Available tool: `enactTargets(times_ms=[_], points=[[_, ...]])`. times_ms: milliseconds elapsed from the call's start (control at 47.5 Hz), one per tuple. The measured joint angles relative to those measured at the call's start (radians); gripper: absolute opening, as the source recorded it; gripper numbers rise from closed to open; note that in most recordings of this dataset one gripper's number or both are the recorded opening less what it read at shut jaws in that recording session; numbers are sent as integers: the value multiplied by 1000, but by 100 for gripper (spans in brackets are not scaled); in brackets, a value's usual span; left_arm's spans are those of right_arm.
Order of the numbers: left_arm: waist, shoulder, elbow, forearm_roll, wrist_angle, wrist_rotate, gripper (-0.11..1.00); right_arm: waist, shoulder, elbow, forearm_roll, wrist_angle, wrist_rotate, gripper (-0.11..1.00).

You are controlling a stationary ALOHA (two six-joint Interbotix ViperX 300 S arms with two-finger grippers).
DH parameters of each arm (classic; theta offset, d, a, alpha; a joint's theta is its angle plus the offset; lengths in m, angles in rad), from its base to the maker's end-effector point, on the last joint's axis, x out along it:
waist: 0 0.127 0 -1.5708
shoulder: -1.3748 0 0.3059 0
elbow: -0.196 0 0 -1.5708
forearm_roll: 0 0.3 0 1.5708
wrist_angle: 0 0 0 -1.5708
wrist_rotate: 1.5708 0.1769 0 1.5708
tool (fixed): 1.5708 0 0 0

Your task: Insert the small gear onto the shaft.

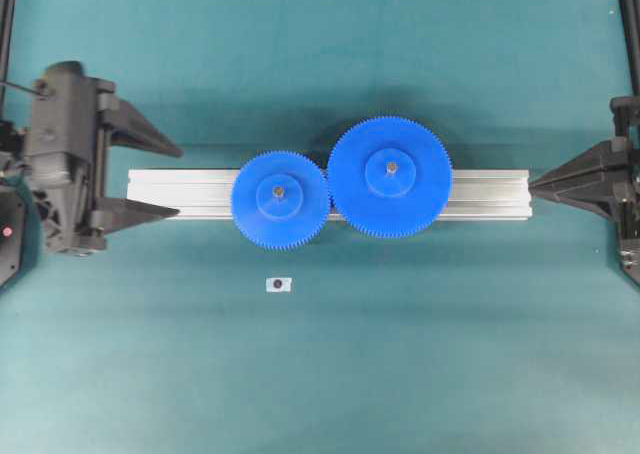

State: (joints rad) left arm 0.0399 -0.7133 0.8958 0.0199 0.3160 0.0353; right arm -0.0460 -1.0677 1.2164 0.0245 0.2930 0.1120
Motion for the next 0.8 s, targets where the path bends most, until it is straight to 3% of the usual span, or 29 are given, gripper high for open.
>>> enactTargets(times_ms=[463, 800], points=[[-6, -245, 152, -2, -9, -83, 64, 0, -54, 14, 0, 35, 0, 6], [-8, -275, 190, -2, -9, -83, 64, 0, -54, 29, 0, 38, 0, 6]])
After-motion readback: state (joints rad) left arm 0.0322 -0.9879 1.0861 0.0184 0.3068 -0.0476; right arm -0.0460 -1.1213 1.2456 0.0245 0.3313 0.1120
